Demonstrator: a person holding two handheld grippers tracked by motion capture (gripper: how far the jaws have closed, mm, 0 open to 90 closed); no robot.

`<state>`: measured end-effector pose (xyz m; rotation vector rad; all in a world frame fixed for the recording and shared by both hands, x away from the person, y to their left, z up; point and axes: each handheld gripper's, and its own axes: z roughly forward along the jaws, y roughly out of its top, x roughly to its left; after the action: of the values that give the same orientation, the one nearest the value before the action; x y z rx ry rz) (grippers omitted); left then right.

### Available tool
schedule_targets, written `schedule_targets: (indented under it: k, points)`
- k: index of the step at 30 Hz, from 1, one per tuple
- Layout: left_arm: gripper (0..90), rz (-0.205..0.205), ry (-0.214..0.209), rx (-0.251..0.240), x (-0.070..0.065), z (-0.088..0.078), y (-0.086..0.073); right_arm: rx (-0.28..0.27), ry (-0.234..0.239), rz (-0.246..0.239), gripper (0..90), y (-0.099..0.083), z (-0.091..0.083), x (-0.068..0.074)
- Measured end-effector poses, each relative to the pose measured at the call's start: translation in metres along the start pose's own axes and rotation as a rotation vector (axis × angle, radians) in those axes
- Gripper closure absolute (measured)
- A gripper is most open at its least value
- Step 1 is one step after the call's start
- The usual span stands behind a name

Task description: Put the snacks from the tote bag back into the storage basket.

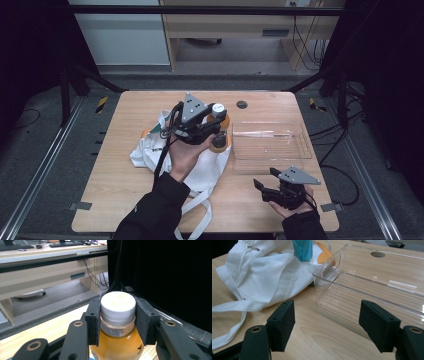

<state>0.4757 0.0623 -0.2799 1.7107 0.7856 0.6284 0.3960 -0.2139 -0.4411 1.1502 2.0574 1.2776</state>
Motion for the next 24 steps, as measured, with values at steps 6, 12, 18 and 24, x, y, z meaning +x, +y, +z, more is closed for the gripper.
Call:
schedule_targets:
  k: [6, 12, 18, 24]
  points:
    - [58.8, 0.005, -0.006, -0.001, -0.009, 0.011, 0.005, 0.002, 0.001, -0.001, 29.2, 0.0, 0.0, 0.0]
    - [58.7, 0.008, -0.016, -0.008, -0.021, 0.021, 0.009, 0.0, 0.004, 0.001, 28.9, 0.0, 0.0, 0.0]
    - [58.8, 0.006, -0.024, -0.009, -0.027, 0.031, 0.013, -0.004, 0.005, -0.001, 28.4, 0.0, -0.001, -0.001]
    - [58.7, 0.009, -0.027, -0.002, -0.033, 0.042, 0.01, -0.004, 0.004, 0.0, 27.9, 0.0, -0.001, -0.001]
